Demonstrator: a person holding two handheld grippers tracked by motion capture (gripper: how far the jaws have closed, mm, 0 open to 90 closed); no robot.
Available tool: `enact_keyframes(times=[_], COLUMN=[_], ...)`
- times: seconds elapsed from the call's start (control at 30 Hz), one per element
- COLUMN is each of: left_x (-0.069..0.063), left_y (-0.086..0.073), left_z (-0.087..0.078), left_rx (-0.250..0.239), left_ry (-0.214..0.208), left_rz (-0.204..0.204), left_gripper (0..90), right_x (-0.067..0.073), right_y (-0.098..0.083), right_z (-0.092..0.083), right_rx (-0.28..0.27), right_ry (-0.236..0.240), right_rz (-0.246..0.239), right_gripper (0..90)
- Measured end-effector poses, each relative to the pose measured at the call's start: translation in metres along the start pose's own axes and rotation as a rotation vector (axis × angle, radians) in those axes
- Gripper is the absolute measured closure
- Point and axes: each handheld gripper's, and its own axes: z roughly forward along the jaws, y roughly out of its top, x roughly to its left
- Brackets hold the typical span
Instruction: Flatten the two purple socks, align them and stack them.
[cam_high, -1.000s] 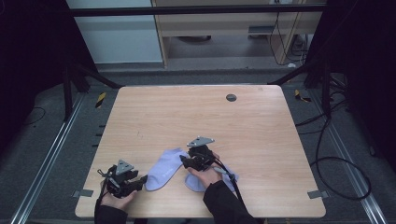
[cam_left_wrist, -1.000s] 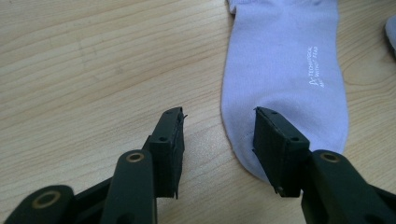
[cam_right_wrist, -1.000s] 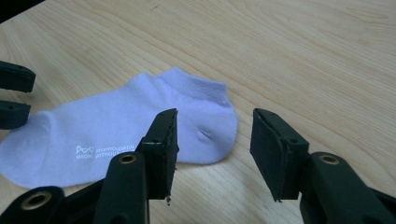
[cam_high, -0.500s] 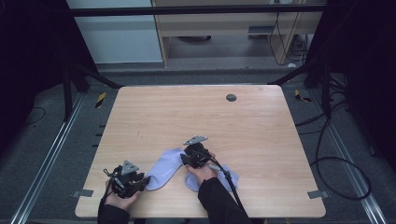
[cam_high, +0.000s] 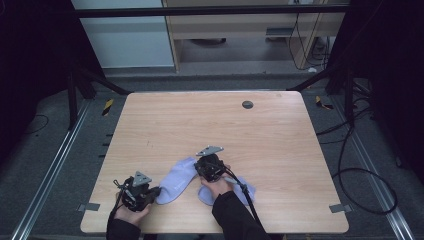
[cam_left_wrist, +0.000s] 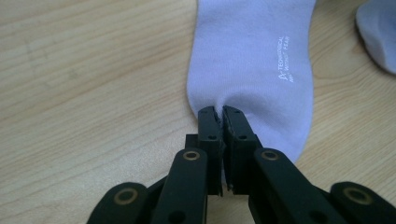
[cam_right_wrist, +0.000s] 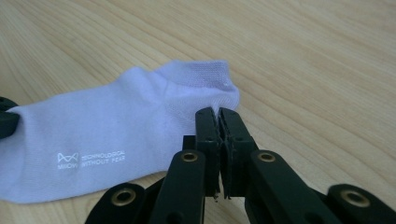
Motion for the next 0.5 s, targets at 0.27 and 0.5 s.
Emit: enact_keyframes(times=[0.27, 0.5], left_x=[-0.002, -0.013], left_y=[0.012, 0.025], left_z=[-0.009, -0.009], left_rx=[-0.060, -0.082], left_ry=[-0.013, -0.046], left_rz=[0.004, 0.024], left_gripper=[86.2, 86.2], right_x=[-0.002, -0.013], right_y=[0.002, -0.002], right_z=[-0.024, -0.047], right_rx=[-0.044, -0.065], right_ry=[0.012, 0.002], right_rz=[-0.017, -0.018], right_gripper=[87.9, 88.0])
